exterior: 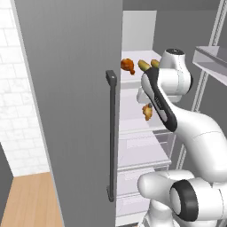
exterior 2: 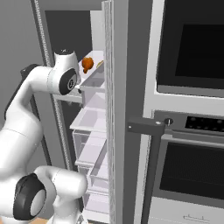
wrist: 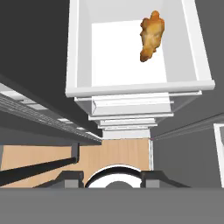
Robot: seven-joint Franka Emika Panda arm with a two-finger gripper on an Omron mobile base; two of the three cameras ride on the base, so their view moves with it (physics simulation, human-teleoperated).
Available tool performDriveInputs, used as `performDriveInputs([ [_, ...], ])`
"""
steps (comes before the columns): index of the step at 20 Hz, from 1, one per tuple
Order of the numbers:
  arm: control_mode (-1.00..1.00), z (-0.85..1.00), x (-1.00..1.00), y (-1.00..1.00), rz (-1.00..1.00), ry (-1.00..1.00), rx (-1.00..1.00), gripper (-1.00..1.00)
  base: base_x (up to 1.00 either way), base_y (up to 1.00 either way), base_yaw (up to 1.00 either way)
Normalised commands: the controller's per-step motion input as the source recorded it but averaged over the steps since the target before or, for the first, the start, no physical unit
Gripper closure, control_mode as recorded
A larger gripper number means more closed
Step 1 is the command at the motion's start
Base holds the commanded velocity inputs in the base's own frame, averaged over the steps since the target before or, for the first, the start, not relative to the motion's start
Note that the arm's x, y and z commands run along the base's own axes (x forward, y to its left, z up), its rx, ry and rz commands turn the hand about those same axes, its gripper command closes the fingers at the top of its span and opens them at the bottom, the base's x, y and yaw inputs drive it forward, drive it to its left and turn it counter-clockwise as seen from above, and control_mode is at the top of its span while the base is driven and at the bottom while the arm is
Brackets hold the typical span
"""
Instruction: Place one cucumber and one chicken drumstick in each tupperware on the nearby counter, to pack two identical lunches.
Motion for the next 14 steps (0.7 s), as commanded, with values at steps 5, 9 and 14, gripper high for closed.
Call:
performDriveInputs([
  [5,-1.00,0.00,-0.15,0.00,0.01,0.01,0.00,-1.00,0.00,0.00,0.00],
  [9,-1.00,0.00,-0.69,0.01,0.01,-0.01,0.00,-1.00,0.00,0.00,0.00],
  [14,-1.00,-0.26,-0.61,-0.16,-0.02,-0.03,-0.01,-1.00,0.00,0.00,0.00],
])
